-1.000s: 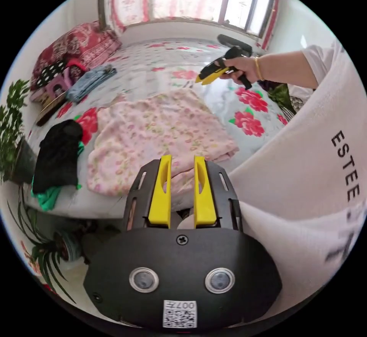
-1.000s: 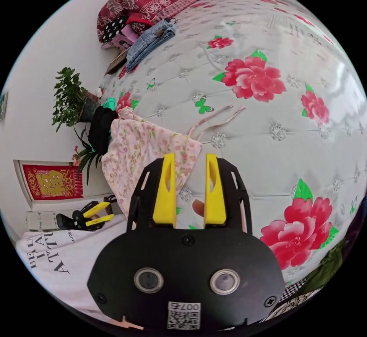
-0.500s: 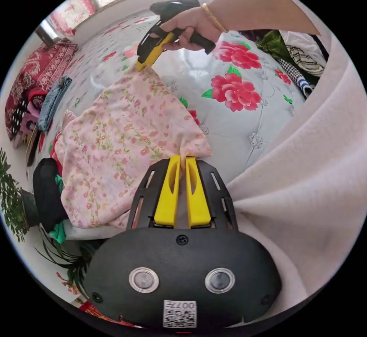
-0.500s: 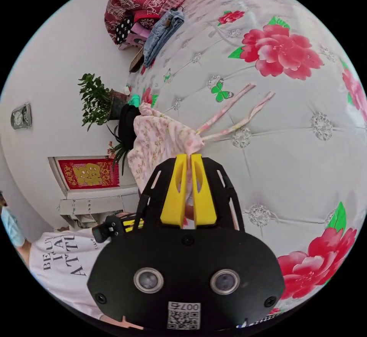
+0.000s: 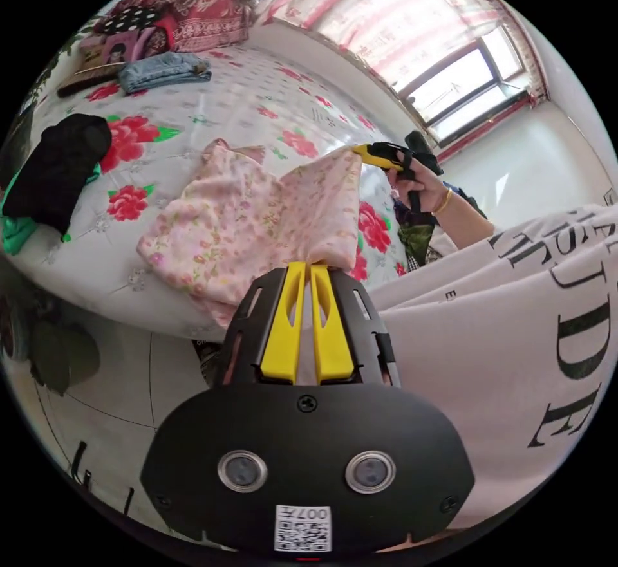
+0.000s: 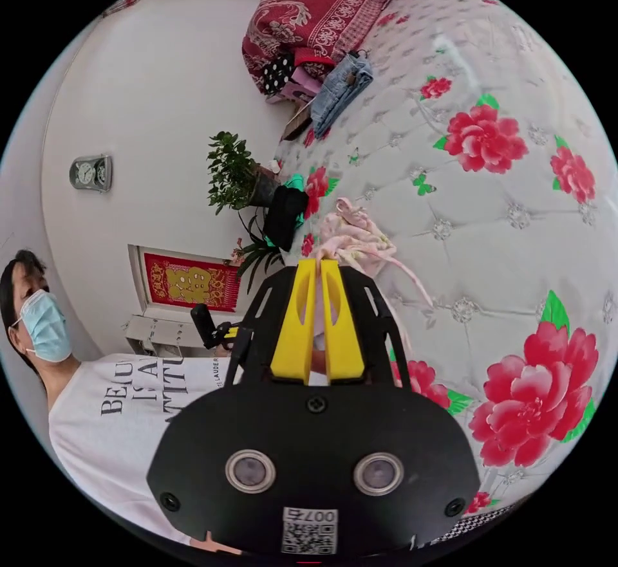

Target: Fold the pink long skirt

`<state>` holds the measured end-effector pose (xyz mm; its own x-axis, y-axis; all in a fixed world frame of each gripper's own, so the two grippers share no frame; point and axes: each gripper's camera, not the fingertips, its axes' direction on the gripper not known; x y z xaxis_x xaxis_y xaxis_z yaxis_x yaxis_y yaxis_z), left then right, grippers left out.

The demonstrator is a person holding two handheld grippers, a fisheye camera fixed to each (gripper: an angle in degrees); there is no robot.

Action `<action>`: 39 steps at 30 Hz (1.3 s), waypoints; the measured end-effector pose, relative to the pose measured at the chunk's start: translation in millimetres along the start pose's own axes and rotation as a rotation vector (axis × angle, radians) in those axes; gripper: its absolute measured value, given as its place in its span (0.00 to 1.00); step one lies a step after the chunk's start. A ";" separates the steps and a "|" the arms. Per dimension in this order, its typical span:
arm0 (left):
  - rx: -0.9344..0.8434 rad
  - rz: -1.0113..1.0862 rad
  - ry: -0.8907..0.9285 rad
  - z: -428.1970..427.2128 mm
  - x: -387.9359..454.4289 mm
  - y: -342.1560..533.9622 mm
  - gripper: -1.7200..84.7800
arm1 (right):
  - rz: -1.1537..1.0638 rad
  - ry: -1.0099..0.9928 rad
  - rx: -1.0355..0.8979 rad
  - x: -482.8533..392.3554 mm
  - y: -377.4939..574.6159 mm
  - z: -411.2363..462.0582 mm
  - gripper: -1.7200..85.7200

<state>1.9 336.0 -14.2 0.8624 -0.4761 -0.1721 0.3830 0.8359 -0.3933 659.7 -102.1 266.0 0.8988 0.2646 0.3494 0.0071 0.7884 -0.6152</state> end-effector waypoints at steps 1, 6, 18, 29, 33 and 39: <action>0.035 -0.056 -0.010 -11.0 -22.5 -4.5 0.01 | -0.039 0.017 -0.017 -14.5 -20.0 14.9 0.02; 0.134 -0.308 -0.103 -26.7 -118.3 -21.0 0.01 | -0.105 0.120 -0.096 -46.0 -102.0 104.3 0.02; 0.115 -0.568 0.020 -12.5 -189.0 47.3 0.13 | 0.079 0.291 -0.042 25.6 -65.2 99.7 0.08; -0.092 -0.460 0.286 30.3 -202.5 31.4 0.20 | 0.303 0.028 0.025 104.7 -31.7 100.6 0.12; -0.048 -0.462 0.311 27.9 -206.3 15.4 0.20 | 0.312 -0.004 -0.033 101.3 -44.3 122.1 0.10; -0.058 -0.596 0.346 50.0 -234.2 13.7 0.08 | 0.358 -0.022 -0.016 94.6 -41.3 119.4 0.06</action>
<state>-178.3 472.6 65.8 0.3512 -0.9177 -0.1858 0.7325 0.3929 -0.5560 692.0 -43.3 408.9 0.8359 0.5344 0.1252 -0.2994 0.6352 -0.7120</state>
